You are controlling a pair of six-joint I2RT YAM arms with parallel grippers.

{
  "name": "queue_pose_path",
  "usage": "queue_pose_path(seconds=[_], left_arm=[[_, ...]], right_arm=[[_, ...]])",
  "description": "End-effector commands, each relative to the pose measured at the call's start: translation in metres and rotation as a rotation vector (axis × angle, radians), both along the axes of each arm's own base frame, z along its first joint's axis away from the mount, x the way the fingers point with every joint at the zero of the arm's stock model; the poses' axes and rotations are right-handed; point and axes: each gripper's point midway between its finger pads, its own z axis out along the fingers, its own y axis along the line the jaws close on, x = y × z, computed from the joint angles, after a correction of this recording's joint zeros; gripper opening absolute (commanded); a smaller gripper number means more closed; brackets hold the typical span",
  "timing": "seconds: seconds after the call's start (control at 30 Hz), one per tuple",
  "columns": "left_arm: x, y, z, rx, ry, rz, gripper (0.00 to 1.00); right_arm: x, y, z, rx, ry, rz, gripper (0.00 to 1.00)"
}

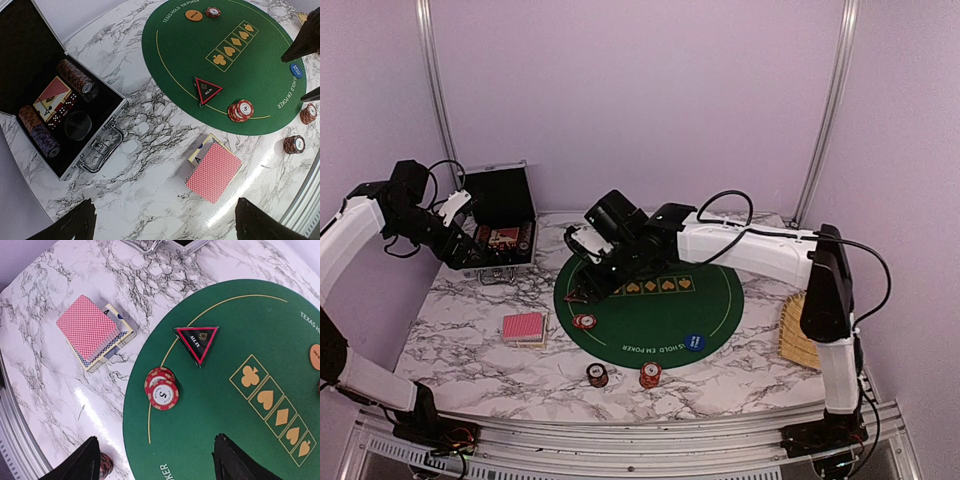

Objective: Distribute texas hold em gaming equipment

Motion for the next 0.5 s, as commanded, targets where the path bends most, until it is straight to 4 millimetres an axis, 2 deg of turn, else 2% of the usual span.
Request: queue_pose_path(seconds=[0.0, 0.1, 0.23, 0.33, 0.47], left_arm=[[-0.005, -0.003, 0.009, -0.01, -0.01, -0.015, 0.99], [-0.005, -0.003, 0.009, -0.01, -0.01, -0.015, 0.99], [-0.005, -0.004, 0.01, -0.012, -0.009, -0.014, 0.99], [-0.005, -0.003, 0.009, -0.009, -0.007, -0.012, 0.99], [-0.006, -0.003, 0.009, -0.012, -0.005, -0.01, 0.99]], right_arm=[[-0.037, -0.035, -0.011, -0.07, 0.035, 0.027, 0.81], [-0.062, -0.062, -0.025, -0.138, 0.075, 0.035, 0.86], [-0.095, -0.084, -0.042, -0.184, 0.151, 0.071, 0.9], [-0.11, -0.095, -0.058, -0.228, 0.187, 0.087, 0.92], [-0.121, -0.104, -0.078, -0.265, 0.22, 0.103, 0.91]])
